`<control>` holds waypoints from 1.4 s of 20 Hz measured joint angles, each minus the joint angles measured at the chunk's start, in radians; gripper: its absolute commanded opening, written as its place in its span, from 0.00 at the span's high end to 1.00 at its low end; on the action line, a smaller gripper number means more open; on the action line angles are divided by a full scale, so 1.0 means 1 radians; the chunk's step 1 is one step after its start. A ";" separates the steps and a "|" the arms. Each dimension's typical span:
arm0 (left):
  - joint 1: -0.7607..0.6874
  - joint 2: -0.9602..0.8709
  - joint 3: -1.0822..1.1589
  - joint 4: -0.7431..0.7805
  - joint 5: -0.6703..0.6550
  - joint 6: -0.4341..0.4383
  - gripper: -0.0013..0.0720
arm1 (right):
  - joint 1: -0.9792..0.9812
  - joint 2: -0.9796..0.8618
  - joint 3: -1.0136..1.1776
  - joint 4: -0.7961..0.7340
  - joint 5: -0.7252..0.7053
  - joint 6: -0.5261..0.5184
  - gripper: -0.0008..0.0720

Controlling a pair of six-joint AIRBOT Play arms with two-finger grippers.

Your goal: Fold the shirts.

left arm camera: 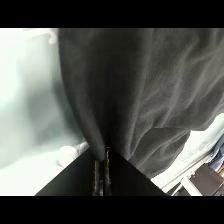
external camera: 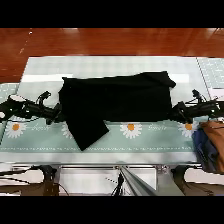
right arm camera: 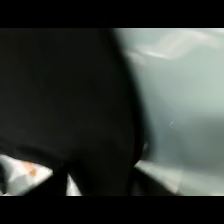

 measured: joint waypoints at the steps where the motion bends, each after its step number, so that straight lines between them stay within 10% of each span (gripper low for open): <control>1: 0.000 0.000 0.001 0.000 0.000 0.004 0.94 | 0.029 -0.002 -0.005 0.001 -0.024 -0.001 0.85; 17: 0.000 0.531 0.662 -0.164 0.114 0.056 0.94 | 0.108 0.477 0.569 0.036 -0.051 -0.064 0.95; 28: 0.000 0.909 1.040 0.068 0.251 -0.005 0.94 | 0.108 0.793 0.951 -0.112 -0.238 0.166 0.95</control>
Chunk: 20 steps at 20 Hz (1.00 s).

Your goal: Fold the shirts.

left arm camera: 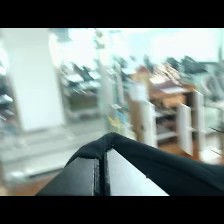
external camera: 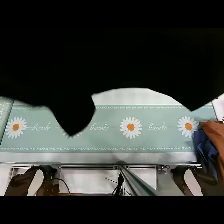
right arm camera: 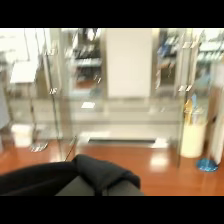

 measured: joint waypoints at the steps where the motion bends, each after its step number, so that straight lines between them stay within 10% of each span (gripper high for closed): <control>1: 0.000 0.026 0.005 0.045 -0.013 -0.013 0.94 | 0.000 0.021 0.007 -0.019 0.013 0.023 0.95; 13: 0.000 -0.057 -0.052 0.288 -0.698 -0.243 0.94 | 0.017 -0.084 0.010 -0.271 0.700 0.117 0.95; 20: -0.042 -0.346 -0.308 0.234 -0.583 -0.232 0.94 | 0.137 -0.473 -0.047 -0.326 0.695 0.100 0.95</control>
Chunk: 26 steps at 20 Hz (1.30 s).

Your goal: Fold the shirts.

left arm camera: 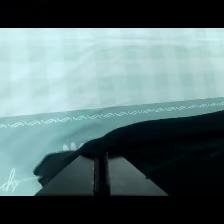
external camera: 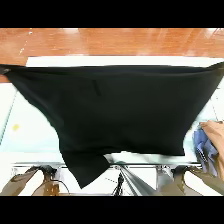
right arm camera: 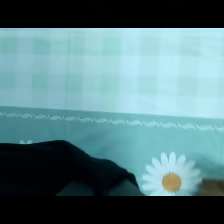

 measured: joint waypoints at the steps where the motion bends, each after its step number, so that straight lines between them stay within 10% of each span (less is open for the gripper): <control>1: -0.018 -0.061 -0.015 -0.005 0.043 0.009 0.94 | 0.018 -0.063 -0.002 -0.008 -0.049 0.000 0.95; 15: -0.228 -0.690 -0.054 -0.033 0.644 0.154 0.94 | 0.087 -0.610 -0.007 0.090 -0.688 -0.001 0.95; 26: -0.171 -0.721 -0.027 -0.025 0.111 0.151 0.94 | 0.004 -0.579 0.011 0.047 -0.321 -0.061 0.95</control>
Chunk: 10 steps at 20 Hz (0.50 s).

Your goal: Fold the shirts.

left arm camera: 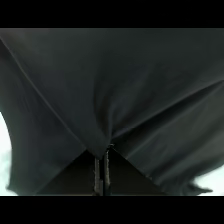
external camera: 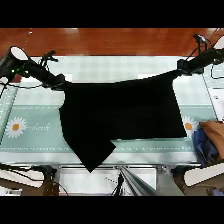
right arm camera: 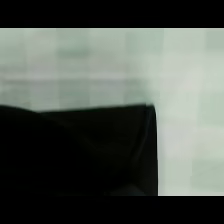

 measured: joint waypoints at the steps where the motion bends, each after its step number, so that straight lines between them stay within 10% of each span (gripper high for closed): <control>1: -0.005 -0.003 -0.002 0.000 -0.014 -0.002 0.94 | -0.002 0.001 -0.004 -0.004 0.023 -0.003 0.95; 10: -0.039 -0.014 -0.005 0.000 -0.060 -0.046 0.91 | -0.009 0.003 -0.023 0.010 0.130 -0.003 0.89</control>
